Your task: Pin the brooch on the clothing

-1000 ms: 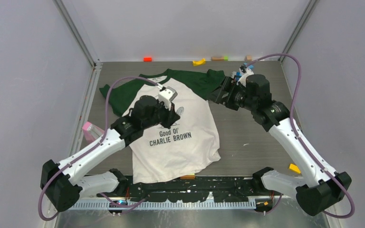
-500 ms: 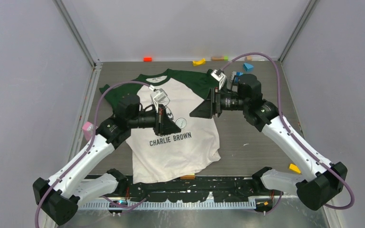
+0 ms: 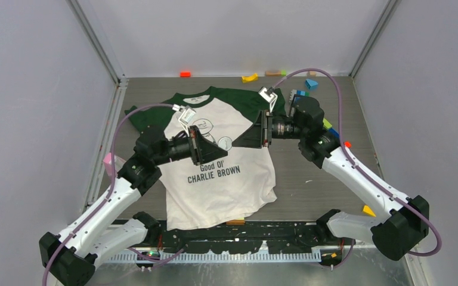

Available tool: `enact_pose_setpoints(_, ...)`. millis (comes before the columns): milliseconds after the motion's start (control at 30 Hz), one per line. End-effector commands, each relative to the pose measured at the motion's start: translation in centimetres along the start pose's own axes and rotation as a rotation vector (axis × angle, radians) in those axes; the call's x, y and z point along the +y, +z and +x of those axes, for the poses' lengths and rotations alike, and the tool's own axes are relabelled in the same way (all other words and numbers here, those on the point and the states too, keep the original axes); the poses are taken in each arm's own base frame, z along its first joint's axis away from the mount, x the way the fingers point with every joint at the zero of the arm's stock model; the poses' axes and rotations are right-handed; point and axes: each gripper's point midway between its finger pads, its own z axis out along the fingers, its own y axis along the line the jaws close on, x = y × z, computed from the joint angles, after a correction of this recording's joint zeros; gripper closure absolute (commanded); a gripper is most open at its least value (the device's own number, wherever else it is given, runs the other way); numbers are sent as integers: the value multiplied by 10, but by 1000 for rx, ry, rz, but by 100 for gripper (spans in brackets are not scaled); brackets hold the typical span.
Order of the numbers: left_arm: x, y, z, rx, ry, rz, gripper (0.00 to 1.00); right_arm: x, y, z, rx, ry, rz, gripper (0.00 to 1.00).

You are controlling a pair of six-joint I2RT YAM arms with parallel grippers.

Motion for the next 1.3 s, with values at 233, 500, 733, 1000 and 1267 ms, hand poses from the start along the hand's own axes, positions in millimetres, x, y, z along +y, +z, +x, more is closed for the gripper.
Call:
enact_pose_setpoints(233,-16,-1,-19,-88,24,65,100,18,11,-5,10,-50,-78,62)
enact_pose_setpoints(500,-18,-1,-16,-65,21,85,100,20,13,-8,-3,-54,-90,81)
enact_pose_setpoints(733,-24,0,-9,-18,13,132,100,24,15,-15,-31,-73,-113,97)
enact_pose_setpoints(1000,-17,-5,-7,3,58,62,38,17,15,-11,-14,-91,-82,100)
enact_pose_setpoints(1267,-17,-22,-15,12,129,-9,22,11,6,9,117,-99,-20,99)
